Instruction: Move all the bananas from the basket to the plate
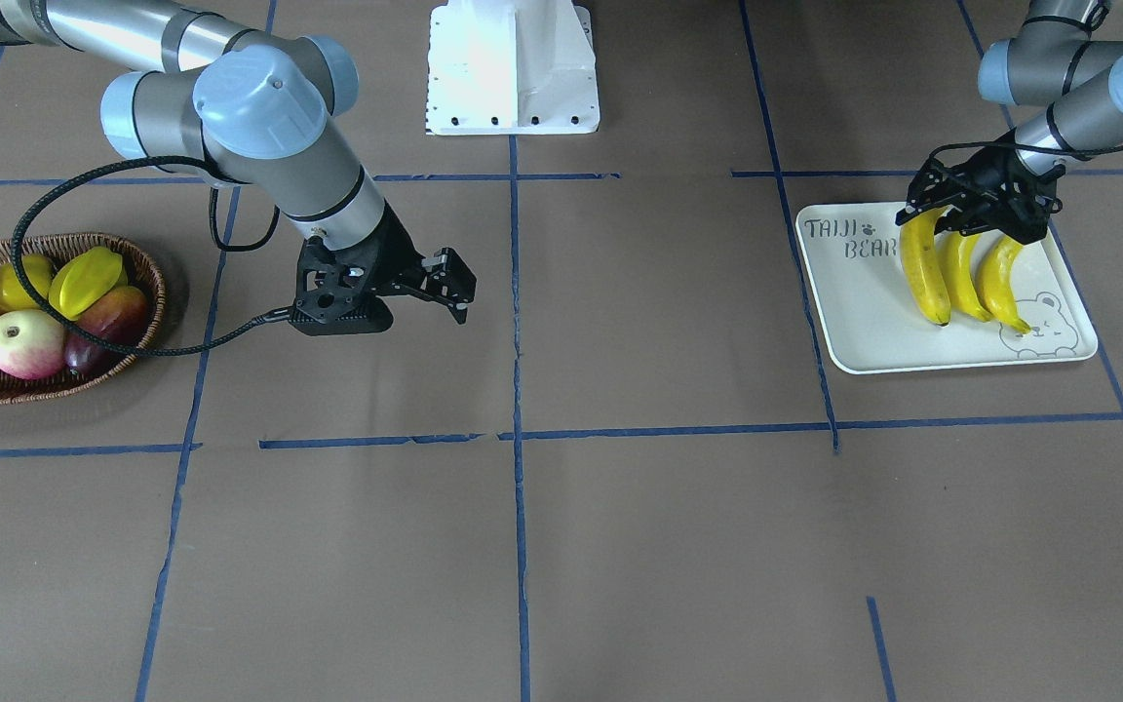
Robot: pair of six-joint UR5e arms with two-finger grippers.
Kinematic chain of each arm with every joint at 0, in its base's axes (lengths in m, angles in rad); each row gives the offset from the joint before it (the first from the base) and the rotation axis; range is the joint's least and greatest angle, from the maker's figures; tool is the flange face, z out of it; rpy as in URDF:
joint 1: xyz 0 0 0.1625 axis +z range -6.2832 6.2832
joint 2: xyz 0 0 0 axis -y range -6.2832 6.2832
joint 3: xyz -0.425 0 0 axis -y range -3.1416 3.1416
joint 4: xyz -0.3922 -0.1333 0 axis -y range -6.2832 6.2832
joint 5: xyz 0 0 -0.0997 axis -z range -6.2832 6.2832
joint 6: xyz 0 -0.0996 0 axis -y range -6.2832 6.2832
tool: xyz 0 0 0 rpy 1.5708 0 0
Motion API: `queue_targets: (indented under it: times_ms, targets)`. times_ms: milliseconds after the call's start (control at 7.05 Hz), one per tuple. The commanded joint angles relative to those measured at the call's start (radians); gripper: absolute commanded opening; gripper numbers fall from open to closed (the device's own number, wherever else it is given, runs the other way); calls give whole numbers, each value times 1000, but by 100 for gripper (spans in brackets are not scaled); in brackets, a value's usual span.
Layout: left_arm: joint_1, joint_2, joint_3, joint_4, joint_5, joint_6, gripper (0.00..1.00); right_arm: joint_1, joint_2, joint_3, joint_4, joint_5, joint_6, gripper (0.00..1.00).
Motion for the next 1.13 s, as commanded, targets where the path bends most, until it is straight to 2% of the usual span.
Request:
queue_targets:
  times_ms: [0,284,567,851,992]
  targets:
    - [-2,9,1,-3,-2,1,49,0,-2,2,0,0,1,100]
    - [-3,10,1,-2,0,3,49,0,0,2,0,0,1,100]
    - [-6,13,1,-2,0,3,58,0,-5,2,0,0,0,100]
    - [-23,13,-1,-2,0,24,60,0,-8,2,0,0,0,100]
    - [-46,11,-14,0,-2,24,67,0,-6,2,0,0,0,100]
